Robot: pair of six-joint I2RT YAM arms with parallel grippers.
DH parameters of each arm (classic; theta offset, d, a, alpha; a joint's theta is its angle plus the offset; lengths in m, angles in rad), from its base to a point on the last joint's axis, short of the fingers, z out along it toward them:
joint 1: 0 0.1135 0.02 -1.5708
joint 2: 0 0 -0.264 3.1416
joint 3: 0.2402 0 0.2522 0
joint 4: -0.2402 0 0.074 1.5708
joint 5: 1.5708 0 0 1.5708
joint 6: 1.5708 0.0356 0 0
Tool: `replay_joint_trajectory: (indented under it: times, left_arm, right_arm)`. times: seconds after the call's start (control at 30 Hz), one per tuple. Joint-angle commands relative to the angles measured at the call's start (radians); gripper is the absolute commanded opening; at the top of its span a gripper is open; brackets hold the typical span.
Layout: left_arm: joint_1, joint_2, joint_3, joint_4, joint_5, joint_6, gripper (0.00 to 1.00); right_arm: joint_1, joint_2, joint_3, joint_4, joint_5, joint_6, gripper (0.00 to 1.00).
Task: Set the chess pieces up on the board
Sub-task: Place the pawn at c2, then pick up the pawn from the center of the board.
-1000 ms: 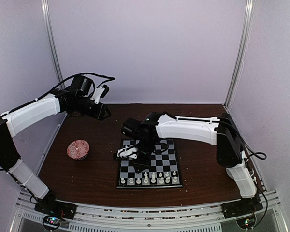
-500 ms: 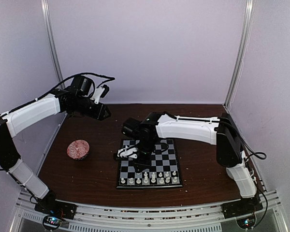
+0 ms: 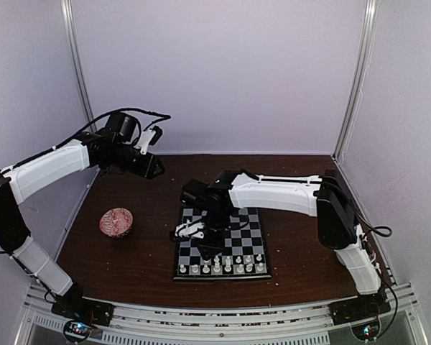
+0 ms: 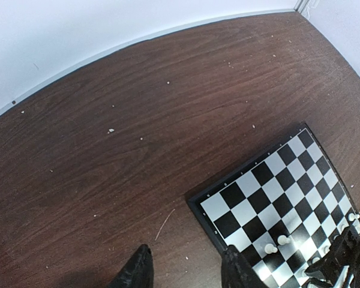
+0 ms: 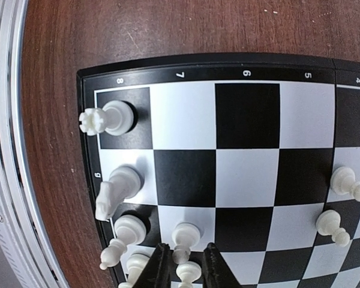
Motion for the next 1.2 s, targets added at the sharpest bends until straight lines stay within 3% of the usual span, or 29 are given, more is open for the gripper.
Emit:
replay_joint_trajectory:
  times: [0.0, 0.27, 0.5, 0.67, 0.8, 1.17]
  left_arm:
    - [0.000, -0.021, 0.015, 0.012, 0.010, 0.016, 0.40]
    - [-0.014, 0.005, -0.016, 0.064, 0.167, 0.048, 0.39]
    - [-0.201, 0.090, 0.035, -0.043, 0.035, 0.168, 0.39]
    - [-0.301, 0.202, 0.069, -0.148, 0.053, 0.188, 0.35]
    - [-0.353, 0.254, 0.082, -0.204, 0.011, 0.191, 0.34]
    - [-0.363, 0.358, 0.135, -0.250, -0.031, 0.184, 0.35]
  right_arm:
    - [-0.003, -0.039, -0.005, -0.011, 0.029, -0.006, 0.22]
    - [-0.134, -0.360, -0.230, 0.064, -0.030, -0.014, 0.27]
    - [-0.372, -0.584, -0.525, 0.216, -0.096, -0.007, 0.29]
    - [-0.529, -0.699, -0.688, 0.348, -0.179, 0.042, 0.31]
    - [-0.562, -0.744, -0.763, 0.445, -0.194, 0.060, 0.32]
    - [-0.564, -0.713, -0.740, 0.415, -0.208, 0.039, 0.32]
